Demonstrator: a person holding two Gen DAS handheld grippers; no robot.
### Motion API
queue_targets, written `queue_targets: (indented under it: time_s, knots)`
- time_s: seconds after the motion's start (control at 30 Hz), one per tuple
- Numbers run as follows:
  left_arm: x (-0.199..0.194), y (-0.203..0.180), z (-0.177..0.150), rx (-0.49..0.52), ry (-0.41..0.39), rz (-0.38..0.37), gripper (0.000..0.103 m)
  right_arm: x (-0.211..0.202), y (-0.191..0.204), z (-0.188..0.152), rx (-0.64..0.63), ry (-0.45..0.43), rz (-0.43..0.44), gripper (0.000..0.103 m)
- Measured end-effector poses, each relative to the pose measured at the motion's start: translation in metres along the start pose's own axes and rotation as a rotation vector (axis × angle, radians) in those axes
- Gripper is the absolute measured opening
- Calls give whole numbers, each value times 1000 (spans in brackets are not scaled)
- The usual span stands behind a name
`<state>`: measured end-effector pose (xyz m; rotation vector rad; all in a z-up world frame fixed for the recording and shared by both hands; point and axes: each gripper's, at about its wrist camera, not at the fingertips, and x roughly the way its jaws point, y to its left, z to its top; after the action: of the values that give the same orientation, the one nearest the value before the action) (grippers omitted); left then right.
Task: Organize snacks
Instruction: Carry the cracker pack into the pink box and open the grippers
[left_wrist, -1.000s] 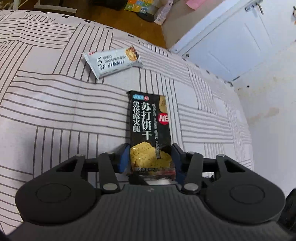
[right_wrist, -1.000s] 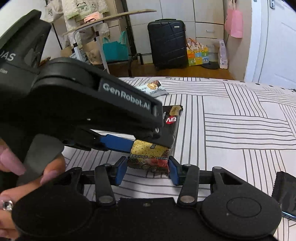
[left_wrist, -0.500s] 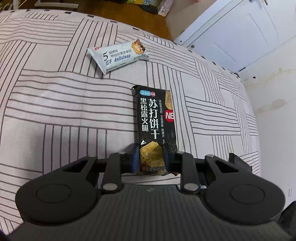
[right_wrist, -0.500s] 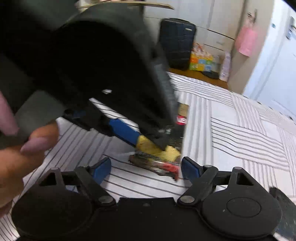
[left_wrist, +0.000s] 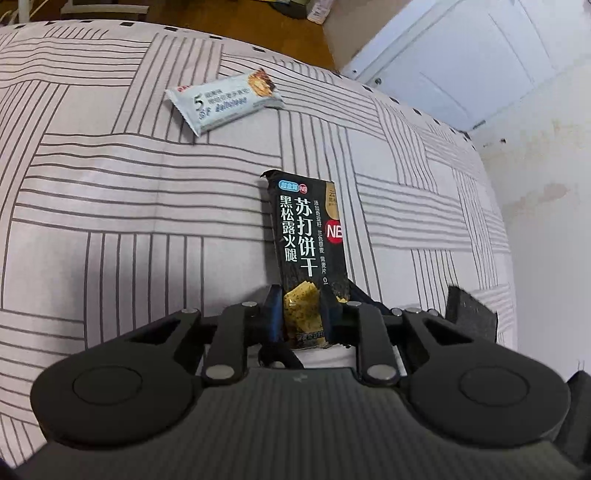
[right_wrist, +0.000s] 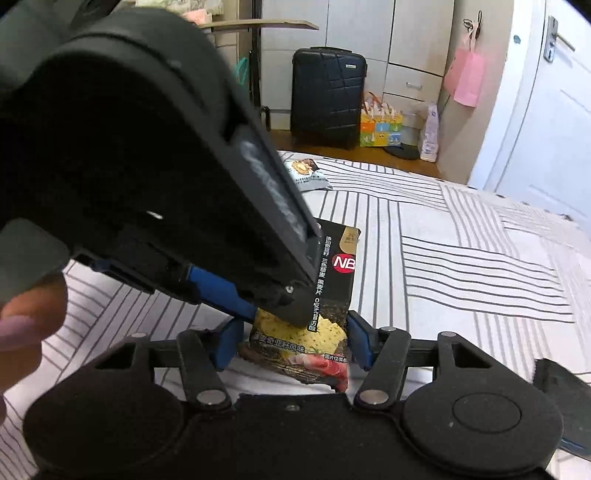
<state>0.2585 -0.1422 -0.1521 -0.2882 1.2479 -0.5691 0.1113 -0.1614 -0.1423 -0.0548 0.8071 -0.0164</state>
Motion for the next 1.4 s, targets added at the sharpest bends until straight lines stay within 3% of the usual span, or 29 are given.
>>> queue_targets:
  time_s: [0.33,0.73,1.03,1.4]
  knots:
    - [-44,-3,-39,62,-21,-5,20,-40,20,-6,9,27,-3,65]
    - [-127,1,-87,71,-71,-5,20,-90,52,10,-36,43,-12,65]
    - [-209,27,-103,60,-192,14,21,-127,95,27,-147,-67,43,65]
    - [-281,100,-85,-34,-317,104,21,-108,163,77,-248,-171,193,65]
